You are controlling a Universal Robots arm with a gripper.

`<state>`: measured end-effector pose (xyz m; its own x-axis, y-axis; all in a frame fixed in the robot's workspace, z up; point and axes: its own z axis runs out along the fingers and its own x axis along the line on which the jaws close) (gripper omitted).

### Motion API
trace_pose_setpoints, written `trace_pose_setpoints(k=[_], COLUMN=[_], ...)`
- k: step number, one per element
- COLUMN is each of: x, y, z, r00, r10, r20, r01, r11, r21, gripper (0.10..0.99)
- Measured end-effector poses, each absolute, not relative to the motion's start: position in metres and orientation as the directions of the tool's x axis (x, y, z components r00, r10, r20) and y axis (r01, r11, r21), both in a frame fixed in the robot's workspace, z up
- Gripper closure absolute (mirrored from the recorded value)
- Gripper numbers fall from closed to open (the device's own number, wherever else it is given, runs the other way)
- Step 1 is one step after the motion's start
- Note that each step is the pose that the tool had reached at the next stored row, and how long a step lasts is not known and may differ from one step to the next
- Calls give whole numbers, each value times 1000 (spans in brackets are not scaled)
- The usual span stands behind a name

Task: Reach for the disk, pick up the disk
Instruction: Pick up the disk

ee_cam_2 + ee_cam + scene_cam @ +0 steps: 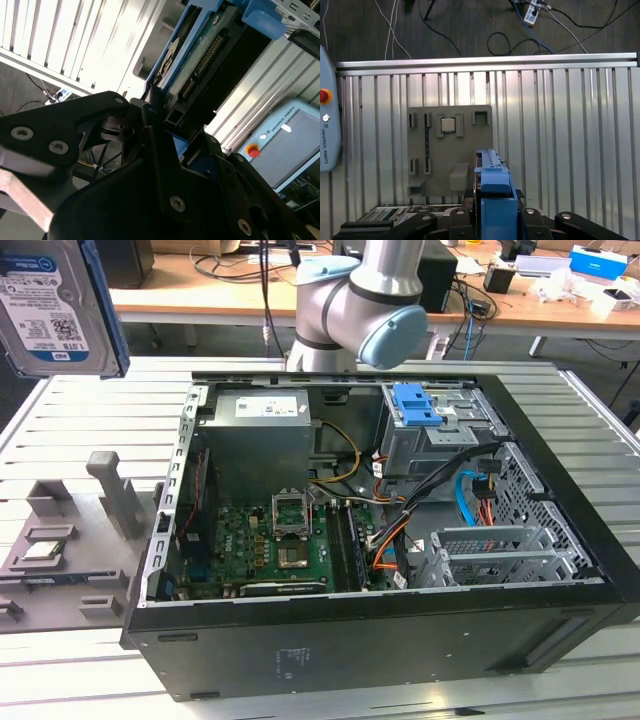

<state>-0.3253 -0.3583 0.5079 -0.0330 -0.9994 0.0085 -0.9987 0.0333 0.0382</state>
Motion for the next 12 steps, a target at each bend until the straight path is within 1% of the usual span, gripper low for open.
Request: trace_pose_setpoints(k=[12], x=[-294], y=[-358], z=[508], r00=[-33], r10=[-999], r20=[9], r01=[-999], r11=[33], r21=[38], gripper=[718])
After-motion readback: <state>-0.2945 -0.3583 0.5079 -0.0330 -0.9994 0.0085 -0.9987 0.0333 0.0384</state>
